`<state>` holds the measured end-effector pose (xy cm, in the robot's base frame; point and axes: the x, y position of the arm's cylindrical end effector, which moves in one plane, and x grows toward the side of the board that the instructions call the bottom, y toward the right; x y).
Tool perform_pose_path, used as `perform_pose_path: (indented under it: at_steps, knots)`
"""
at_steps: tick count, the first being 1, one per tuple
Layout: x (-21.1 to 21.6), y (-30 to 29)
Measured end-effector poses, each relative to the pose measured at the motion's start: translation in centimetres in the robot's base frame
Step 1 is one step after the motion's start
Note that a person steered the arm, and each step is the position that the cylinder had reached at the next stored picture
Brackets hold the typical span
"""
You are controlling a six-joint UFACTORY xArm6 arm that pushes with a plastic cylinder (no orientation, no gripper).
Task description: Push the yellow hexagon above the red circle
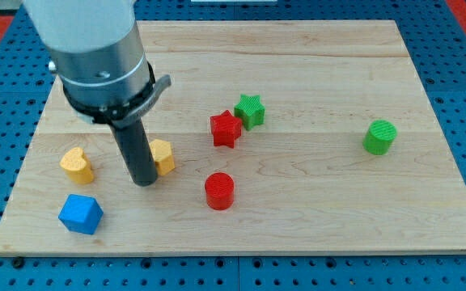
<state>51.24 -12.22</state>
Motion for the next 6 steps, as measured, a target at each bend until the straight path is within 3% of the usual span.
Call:
perform_pose_path:
  at_steps: [1,5,6]
  knots:
    - [-0.7,-3.9]
    - [-1.1,3.0]
    - [-2.0,-0.1]
